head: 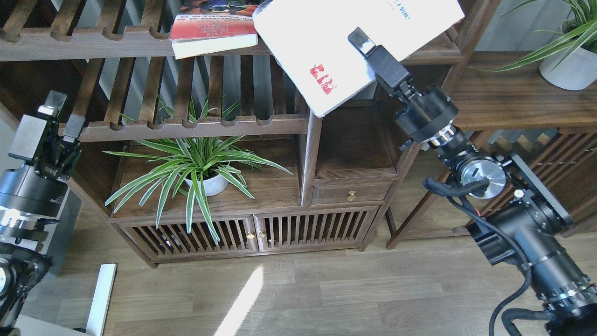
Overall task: Organize books on shelf
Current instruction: 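Carry the white book with the right gripper toward the upper cubby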
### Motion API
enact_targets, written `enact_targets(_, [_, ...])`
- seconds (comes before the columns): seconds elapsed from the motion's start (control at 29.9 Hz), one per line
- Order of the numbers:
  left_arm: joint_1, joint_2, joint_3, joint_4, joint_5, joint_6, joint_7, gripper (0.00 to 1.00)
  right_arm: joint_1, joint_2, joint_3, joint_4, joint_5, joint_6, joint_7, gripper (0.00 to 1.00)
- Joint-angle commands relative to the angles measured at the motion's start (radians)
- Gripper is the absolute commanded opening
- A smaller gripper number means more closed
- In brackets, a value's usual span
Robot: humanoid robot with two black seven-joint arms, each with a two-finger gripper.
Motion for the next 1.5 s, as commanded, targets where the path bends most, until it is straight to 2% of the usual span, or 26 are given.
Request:
enact_targets(0.0, [0.000,-0.001,0.002,0.015,-0.001,0.000,0.000,0.98,-0.001,-0.088,0.022,-0.001,0.002,0.000,-0.001,0.03])
enact_targets(0.43, [0.000,-0.003,0.002,0.042,-0.001,0.000,0.000,0.98,-0.012,-0.397,0.028,0.004,0.071,0.000,-0.003,0.02])
enact_targets(0.57, [-0.002,-0.003,0.005,0.043,-0.001,0.000,0.001,0.98,-0.009,-0.452,0.028,0.004,0.071,0.000,-0.006,0.01])
enact_targets(0.7, [-0.009,-0.003,0.008,0.045,0.000,0.000,0.001,0.98,-0.006,-0.545,0.028,0.004,0.071,0.000,-0.043,0.01])
enact_targets(0.94, [-0.012,-0.004,0.018,0.048,0.000,0.000,0.003,0.98,0.011,-0.616,0.028,0.004,0.069,0.000,-0.059,0.01])
enact_targets(1.17, [-0.011,-0.007,0.021,0.048,0.000,0.000,0.003,0.98,0.107,-0.602,0.016,0.004,0.066,0.000,-0.173,0.00])
enact_targets(1.47, [-0.008,-0.007,0.018,0.049,-0.001,0.000,0.000,0.98,0.167,-0.561,0.011,0.002,0.052,0.000,-0.265,0.00])
